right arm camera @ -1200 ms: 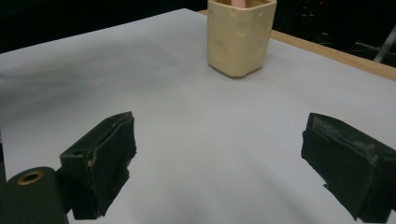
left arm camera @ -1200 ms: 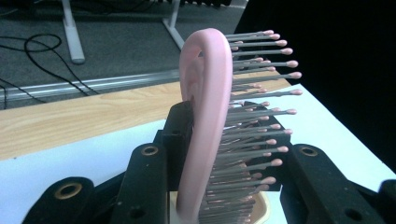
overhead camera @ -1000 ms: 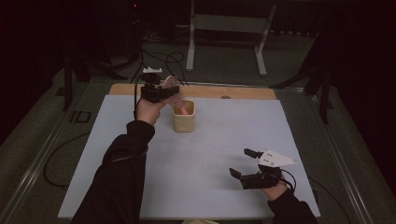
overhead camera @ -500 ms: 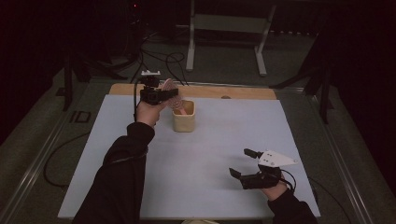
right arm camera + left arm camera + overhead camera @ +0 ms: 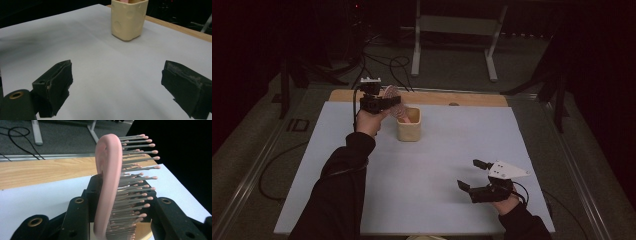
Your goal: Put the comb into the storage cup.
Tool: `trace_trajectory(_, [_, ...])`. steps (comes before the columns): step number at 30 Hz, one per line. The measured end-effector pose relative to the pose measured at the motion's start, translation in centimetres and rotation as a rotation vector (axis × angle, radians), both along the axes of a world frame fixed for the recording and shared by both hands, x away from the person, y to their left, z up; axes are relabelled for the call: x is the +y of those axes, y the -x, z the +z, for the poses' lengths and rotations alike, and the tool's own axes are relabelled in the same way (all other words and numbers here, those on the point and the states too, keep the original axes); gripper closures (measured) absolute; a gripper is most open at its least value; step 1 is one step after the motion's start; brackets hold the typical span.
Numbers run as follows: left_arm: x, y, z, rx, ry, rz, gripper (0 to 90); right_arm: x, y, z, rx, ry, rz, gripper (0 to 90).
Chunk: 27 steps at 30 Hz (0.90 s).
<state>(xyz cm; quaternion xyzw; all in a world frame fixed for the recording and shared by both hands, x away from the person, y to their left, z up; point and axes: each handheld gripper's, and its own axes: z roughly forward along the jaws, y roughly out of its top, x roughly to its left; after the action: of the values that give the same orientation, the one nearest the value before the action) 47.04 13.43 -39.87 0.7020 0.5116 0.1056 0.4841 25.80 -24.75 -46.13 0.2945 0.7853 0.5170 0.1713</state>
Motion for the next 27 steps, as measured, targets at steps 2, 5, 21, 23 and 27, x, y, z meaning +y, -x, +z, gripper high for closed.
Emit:
trace_trajectory(2, [0.08, 0.05, -0.05, -0.003, -0.002, 0.005, 61.9, -0.06, -0.05, -0.04, 0.001, 0.003, 0.001, 9.7])
trace_trajectory(5, [0.3, -0.01, -0.12, 0.004, -0.013, 0.015, 57.8, -0.06, -0.04, -0.03, 0.002, 0.002, 0.001, 9.7])
trace_trajectory(21, [1.02, 0.07, 0.09, 0.024, 0.002, -0.041, 17.7, -0.05, -0.09, -0.07, 0.002, 0.002, 0.004, 9.7])
trace_trajectory(23, [1.04, 0.22, 0.3, 0.014, -0.003, -0.049, 13.5, -0.06, -0.1, -0.06, 0.004, 0.001, -0.001, 9.7])
trace_trajectory(27, [1.04, 0.41, 0.59, 0.014, -0.019, -0.069, 5.8, -0.09, -0.08, -0.02, 0.003, 0.001, -0.003, 9.7])
